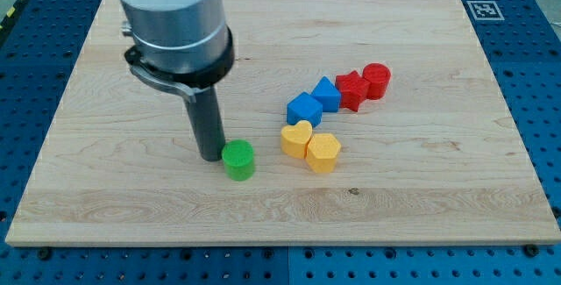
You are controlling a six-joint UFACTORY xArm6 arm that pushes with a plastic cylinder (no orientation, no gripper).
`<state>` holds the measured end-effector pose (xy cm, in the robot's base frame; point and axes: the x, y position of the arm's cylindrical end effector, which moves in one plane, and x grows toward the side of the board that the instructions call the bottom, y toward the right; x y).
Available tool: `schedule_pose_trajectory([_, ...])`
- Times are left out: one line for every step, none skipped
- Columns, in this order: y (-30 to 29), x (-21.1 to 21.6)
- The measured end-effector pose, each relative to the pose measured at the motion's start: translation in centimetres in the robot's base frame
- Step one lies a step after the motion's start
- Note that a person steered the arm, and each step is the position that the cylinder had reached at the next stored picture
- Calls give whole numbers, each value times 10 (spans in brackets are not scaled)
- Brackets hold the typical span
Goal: Move the green circle a bit right and up
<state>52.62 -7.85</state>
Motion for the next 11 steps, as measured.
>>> schedule_pose_trajectory([32,6])
schedule_pose_trajectory([64,18])
schedule_pose_trajectory([54,37])
schedule_pose_trajectory([48,50])
schedule_pose_trajectory([89,65])
schedule_pose_trajectory([94,65])
schedule_pose_trajectory([110,64])
schedule_pose_trajectory([127,64])
schedule_pose_trajectory([129,64])
schedule_pose_trajectory([131,74])
schedule_pose_trajectory([131,75])
